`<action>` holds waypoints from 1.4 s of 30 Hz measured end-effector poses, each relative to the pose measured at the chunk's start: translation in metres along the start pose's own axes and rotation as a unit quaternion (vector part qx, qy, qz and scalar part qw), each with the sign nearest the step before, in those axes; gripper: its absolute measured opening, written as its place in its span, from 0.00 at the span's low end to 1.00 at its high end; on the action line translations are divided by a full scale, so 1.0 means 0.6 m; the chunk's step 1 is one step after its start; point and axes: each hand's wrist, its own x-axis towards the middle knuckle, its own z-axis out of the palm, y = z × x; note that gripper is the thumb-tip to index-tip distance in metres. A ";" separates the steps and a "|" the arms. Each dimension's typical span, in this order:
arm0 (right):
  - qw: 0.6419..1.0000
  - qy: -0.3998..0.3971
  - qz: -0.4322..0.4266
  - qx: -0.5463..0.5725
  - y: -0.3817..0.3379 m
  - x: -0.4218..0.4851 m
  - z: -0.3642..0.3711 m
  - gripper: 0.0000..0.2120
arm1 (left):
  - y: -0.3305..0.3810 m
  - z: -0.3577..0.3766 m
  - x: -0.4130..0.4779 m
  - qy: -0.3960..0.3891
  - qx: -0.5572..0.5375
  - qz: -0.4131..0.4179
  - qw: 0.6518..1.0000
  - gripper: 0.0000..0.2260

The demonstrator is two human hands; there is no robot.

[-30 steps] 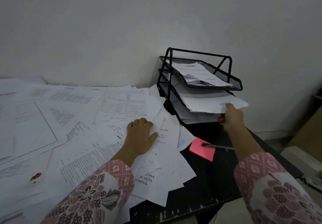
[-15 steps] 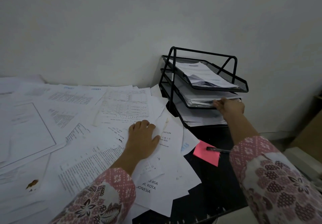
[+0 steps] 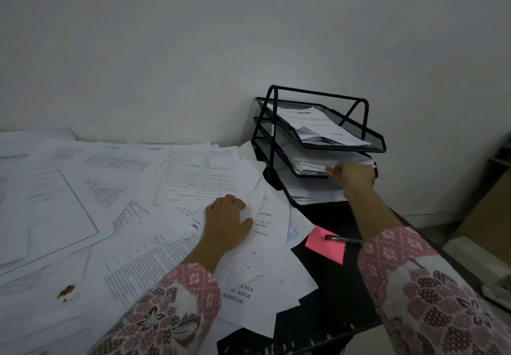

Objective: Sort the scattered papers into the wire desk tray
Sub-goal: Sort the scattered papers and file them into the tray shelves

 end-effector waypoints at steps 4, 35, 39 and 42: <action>0.992 -0.003 -0.073 -0.101 0.020 -0.067 0.023 0.07 | -0.005 -0.021 0.007 -0.063 -0.052 -0.011 0.997 0.17; 0.666 -0.274 -0.254 -0.646 0.300 -0.262 0.237 0.36 | -0.348 -0.250 -0.149 0.015 0.117 -0.166 0.979 0.35; 0.655 -0.246 -0.265 -0.663 0.300 -0.252 0.243 0.39 | -0.355 -0.241 -0.156 0.056 0.125 -0.147 0.980 0.42; 0.626 -0.249 -0.267 -0.689 0.295 -0.246 0.253 0.39 | -0.351 -0.238 -0.156 0.069 0.128 -0.140 0.979 0.41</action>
